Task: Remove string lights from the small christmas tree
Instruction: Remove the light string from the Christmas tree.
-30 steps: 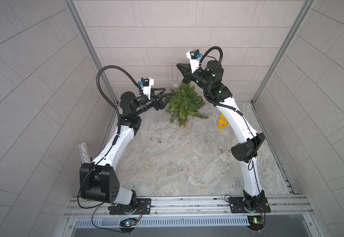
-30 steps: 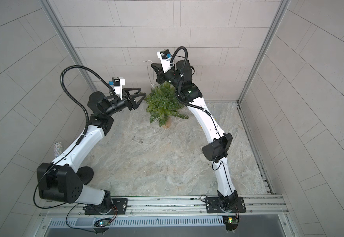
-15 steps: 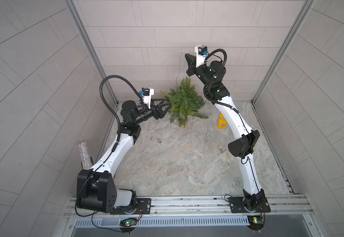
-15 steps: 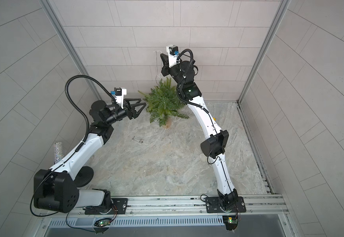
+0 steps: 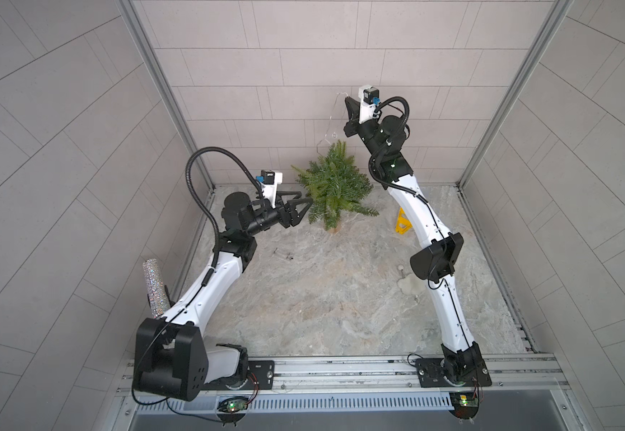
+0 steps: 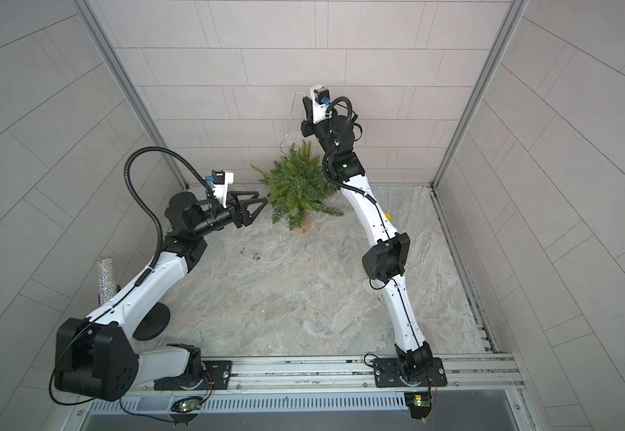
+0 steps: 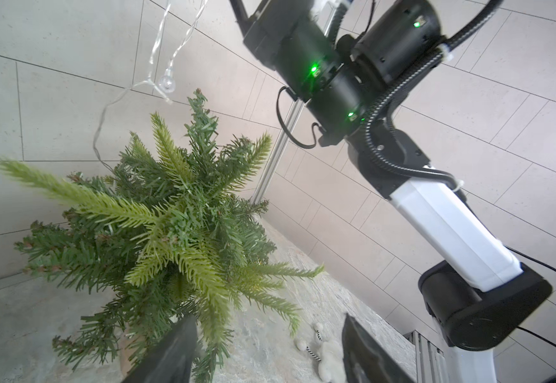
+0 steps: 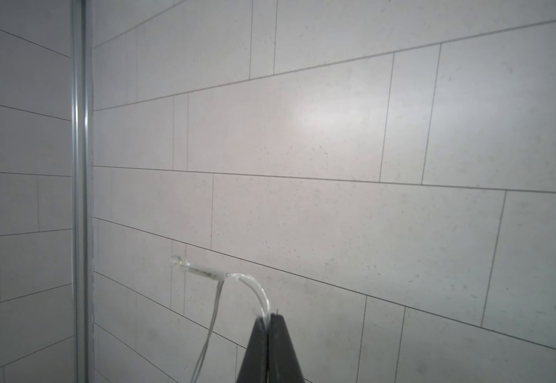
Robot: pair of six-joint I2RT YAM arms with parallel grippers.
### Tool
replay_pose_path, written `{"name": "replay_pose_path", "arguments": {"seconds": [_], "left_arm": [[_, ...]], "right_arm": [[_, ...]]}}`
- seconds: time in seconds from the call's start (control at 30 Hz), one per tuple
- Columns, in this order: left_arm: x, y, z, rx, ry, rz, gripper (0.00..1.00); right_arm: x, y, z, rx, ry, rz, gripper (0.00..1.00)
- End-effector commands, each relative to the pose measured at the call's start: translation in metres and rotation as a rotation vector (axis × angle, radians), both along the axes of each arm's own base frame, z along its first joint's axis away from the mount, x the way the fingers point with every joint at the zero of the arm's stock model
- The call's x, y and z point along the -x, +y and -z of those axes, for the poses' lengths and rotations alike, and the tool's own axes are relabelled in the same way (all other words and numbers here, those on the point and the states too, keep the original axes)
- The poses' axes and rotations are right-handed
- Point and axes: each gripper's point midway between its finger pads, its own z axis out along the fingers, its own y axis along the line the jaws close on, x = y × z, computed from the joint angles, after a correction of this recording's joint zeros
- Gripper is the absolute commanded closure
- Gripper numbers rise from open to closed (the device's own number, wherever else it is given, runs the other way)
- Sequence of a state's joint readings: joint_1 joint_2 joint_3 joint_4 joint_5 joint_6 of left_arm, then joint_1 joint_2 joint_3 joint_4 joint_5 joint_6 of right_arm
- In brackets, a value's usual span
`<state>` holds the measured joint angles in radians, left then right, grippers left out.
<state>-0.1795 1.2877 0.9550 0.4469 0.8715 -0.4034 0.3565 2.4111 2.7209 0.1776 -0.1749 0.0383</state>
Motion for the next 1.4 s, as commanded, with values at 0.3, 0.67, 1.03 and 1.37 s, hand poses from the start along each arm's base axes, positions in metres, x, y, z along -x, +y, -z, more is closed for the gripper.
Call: {"name": "replay_pose_path", "arguments": {"seconds": [0.3,0.67,1.03,1.37], "left_arm": [[0.024,-0.003,0.005,-0.059,-0.002,0.022,0.28],[0.031,-0.002,0.007,-0.072,0.004,0.020,0.28],[0.033,-0.001,0.017,-0.099,0.026,0.017,0.28],[0.030,-0.002,0.016,-0.100,0.027,0.014,0.28]], "right_arm": [[-0.034,-0.052,0.019,-0.076,0.001,0.144,1.00],[-0.054,-0.095,0.036,-0.160,0.034,0.271,1.00],[-0.079,-0.091,0.085,-0.193,0.112,0.240,1.00],[-0.055,-0.099,0.034,-0.204,0.018,0.222,1.00]]}}
